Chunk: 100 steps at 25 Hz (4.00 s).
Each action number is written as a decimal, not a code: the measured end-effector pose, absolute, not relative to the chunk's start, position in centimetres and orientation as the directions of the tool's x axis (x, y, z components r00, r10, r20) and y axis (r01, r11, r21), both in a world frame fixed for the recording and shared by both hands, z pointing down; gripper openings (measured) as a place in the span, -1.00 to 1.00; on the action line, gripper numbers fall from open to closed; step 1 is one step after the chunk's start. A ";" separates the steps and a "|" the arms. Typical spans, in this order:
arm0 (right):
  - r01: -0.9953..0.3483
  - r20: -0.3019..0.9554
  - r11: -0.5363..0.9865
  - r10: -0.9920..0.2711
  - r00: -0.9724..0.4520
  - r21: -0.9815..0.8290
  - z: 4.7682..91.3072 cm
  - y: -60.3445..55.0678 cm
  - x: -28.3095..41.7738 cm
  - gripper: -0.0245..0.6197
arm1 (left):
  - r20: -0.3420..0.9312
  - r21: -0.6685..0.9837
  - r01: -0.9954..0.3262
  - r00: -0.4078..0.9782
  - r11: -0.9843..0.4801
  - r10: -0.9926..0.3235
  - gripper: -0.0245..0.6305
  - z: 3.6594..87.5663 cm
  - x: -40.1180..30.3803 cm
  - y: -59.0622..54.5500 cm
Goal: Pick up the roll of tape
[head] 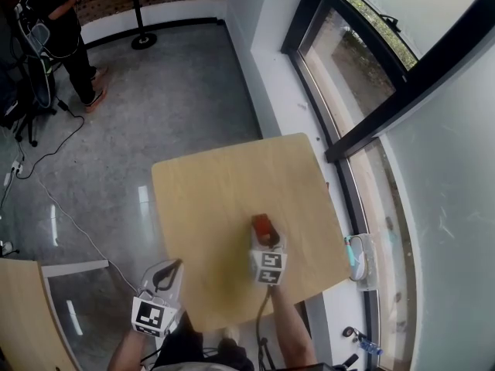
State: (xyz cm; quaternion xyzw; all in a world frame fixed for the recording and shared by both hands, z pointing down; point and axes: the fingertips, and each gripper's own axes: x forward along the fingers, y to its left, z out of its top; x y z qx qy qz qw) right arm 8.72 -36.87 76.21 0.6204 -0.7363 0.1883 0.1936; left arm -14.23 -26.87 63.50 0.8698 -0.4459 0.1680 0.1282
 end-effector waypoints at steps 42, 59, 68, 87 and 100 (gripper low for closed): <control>-0.974 0.367 0.217 -0.902 -0.226 -0.067 63.7 -27.9 10.7 -0.28 | 0.309 0.001 -0.811 0.556 -0.585 -0.771 -0.93 56.4 -10.3 -19.2; -0.965 0.239 0.241 -0.936 -0.260 -0.106 55.1 -19.1 10.7 -0.28 | 0.248 -0.023 -0.812 0.561 -0.583 -0.790 -0.93 52.2 -8.6 -13.6; -0.961 0.186 0.252 -0.945 -0.269 -0.111 51.4 -14.3 11.8 -0.28 | 0.201 -0.053 -0.828 0.539 -0.558 -0.818 -0.93 49.8 -7.9 -10.9; -0.953 0.114 0.289 -0.948 -0.298 -0.088 46.9 -4.6 12.9 -0.28 | 0.140 -0.034 -0.877 0.471 -0.480 -0.871 -0.93 46.9 -9.0 -4.3; -0.937 0.090 0.338 -0.934 -0.345 -0.084 46.0 -0.9 11.9 -0.28 | 0.117 -0.047 -0.890 0.445 -0.453 -0.888 -0.93 45.9 -9.2 -1.5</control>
